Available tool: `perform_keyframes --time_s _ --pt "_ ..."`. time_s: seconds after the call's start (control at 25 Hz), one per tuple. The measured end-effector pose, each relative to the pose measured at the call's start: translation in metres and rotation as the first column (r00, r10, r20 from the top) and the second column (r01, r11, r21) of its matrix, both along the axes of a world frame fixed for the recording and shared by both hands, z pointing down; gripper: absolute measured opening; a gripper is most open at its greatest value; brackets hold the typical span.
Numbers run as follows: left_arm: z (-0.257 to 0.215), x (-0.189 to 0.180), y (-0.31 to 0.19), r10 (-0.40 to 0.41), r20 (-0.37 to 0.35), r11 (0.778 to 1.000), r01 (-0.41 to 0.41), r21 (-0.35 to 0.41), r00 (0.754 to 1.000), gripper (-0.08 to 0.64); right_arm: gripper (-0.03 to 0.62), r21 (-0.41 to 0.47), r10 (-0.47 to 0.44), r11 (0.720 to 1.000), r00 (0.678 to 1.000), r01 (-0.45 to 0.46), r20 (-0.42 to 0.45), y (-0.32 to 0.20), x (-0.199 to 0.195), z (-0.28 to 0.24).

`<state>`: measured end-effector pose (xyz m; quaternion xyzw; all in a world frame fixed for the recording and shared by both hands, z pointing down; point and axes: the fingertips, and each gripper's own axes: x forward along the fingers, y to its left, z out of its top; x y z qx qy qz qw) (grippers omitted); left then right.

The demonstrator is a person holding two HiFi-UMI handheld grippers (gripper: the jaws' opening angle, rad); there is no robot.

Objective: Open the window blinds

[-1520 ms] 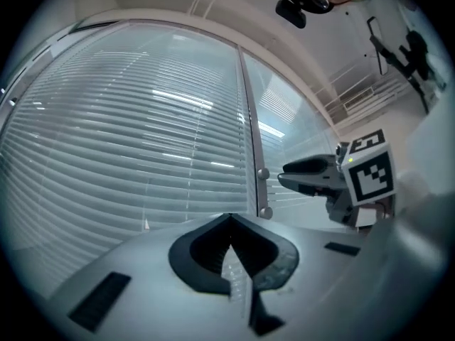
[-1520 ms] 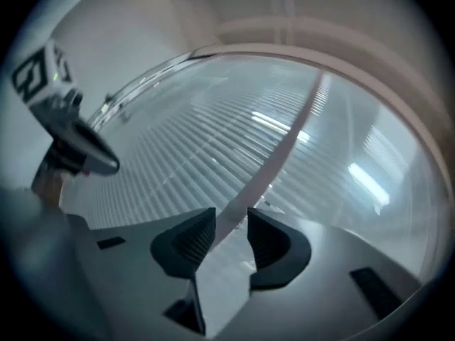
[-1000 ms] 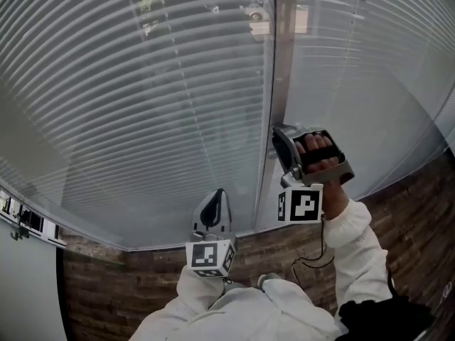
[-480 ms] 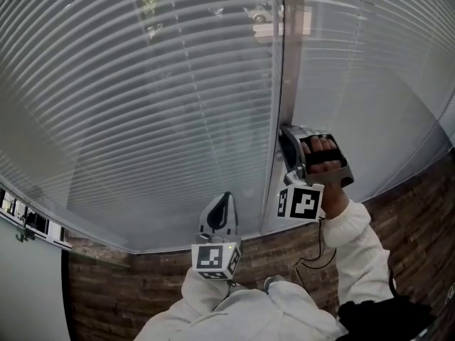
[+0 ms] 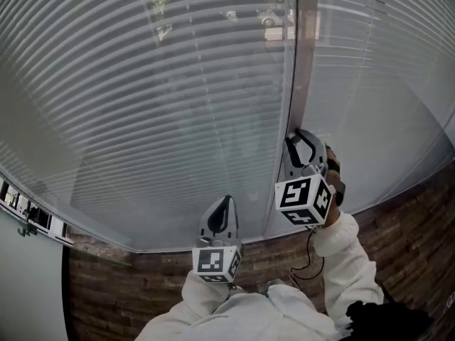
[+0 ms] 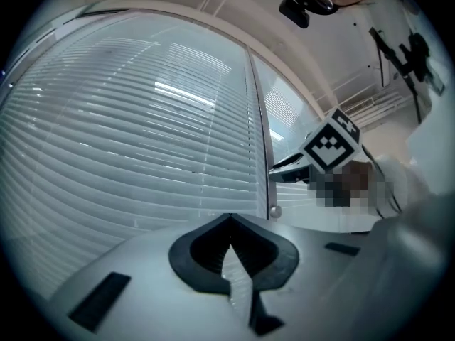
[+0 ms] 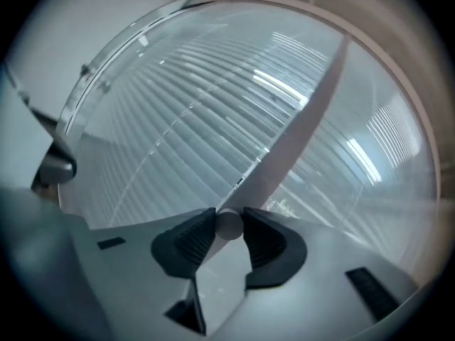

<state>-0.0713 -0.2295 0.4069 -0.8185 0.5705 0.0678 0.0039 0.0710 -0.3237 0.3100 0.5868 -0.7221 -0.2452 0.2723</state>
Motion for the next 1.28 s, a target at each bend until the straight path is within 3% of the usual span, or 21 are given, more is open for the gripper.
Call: perform_keyframes --time_s 0.08,0.12,0.2,0.24,0.32,0.44,0.56,0.72,0.84,0.96,1.08,1.16,1.2,1.24,1.28 --pt "0.000 -0.001 -0.001 -0.003 -0.008 1.000 0.003 0.002 1.000 0.000 0.133 -0.029 0.008 1.000 0.976 -0.002 0.217 -0.002 0.005 -0.001" --pt "-0.001 0.000 -0.002 -0.002 -0.011 1.000 0.002 0.003 1.000 0.000 0.133 -0.041 0.009 0.999 0.944 0.005 0.330 -0.004 0.007 -0.001" --pt "-0.002 0.001 -0.001 0.003 -0.016 1.000 -0.002 0.006 1.000 0.000 0.133 -0.062 0.004 0.997 0.832 0.036 0.555 -0.006 0.012 -0.002" --pt "-0.002 0.002 -0.001 0.006 -0.017 1.000 -0.006 0.007 1.000 0.000 0.133 -0.071 0.004 0.996 0.754 0.057 0.657 -0.006 0.015 -0.001" --pt "-0.002 0.004 0.002 0.014 -0.019 1.000 -0.014 0.008 1.000 0.000 0.133 -0.083 0.010 0.991 0.566 0.102 0.824 -0.006 0.019 -0.001" --pt "-0.001 0.004 0.004 0.025 -0.022 1.000 -0.025 0.005 0.999 0.000 0.133 -0.085 0.041 0.983 0.258 0.164 0.965 -0.005 0.023 0.000" --pt "0.000 0.002 0.005 0.028 -0.024 1.000 -0.028 0.004 0.999 0.000 0.133 -0.069 0.073 0.978 -0.015 0.197 0.997 -0.006 0.026 0.001" --pt "0.000 -0.003 0.006 0.025 -0.025 1.000 -0.025 0.002 0.999 0.000 0.133 -0.059 0.140 0.972 -0.357 0.229 0.924 -0.006 0.030 0.007" --pt "0.001 -0.006 0.007 0.020 -0.025 1.000 -0.020 0.002 0.999 0.000 0.133 -0.044 0.183 0.966 -0.552 0.255 0.814 -0.007 0.033 0.014" --pt "0.001 -0.008 0.008 0.019 -0.021 1.000 -0.019 0.003 1.000 0.000 0.133 -0.024 0.221 0.962 -0.723 0.272 0.654 -0.009 0.036 0.025" --pt "0.000 -0.007 0.009 0.024 -0.016 1.000 -0.024 0.005 1.000 0.000 0.133 0.010 0.255 0.956 -0.847 0.293 0.467 -0.009 0.033 0.029" --pt "-0.001 -0.006 0.010 0.029 -0.012 1.000 -0.029 0.006 1.000 0.000 0.133 0.029 0.260 0.953 -0.863 0.302 0.432 -0.009 0.033 0.029" --pt "-0.001 -0.005 0.010 0.032 -0.011 0.999 -0.032 0.005 0.999 0.000 0.133 0.036 0.251 0.951 -0.839 0.306 0.483 -0.009 0.033 0.027" --pt "-0.001 -0.003 0.009 0.035 -0.010 0.999 -0.035 0.004 0.999 0.000 0.133 0.044 0.231 0.949 -0.782 0.313 0.579 -0.009 0.032 0.024" --pt "-0.001 -0.002 0.008 0.038 -0.008 0.999 -0.038 0.002 0.999 0.000 0.133 0.054 0.193 0.944 -0.680 0.324 0.707 -0.007 0.029 0.018"
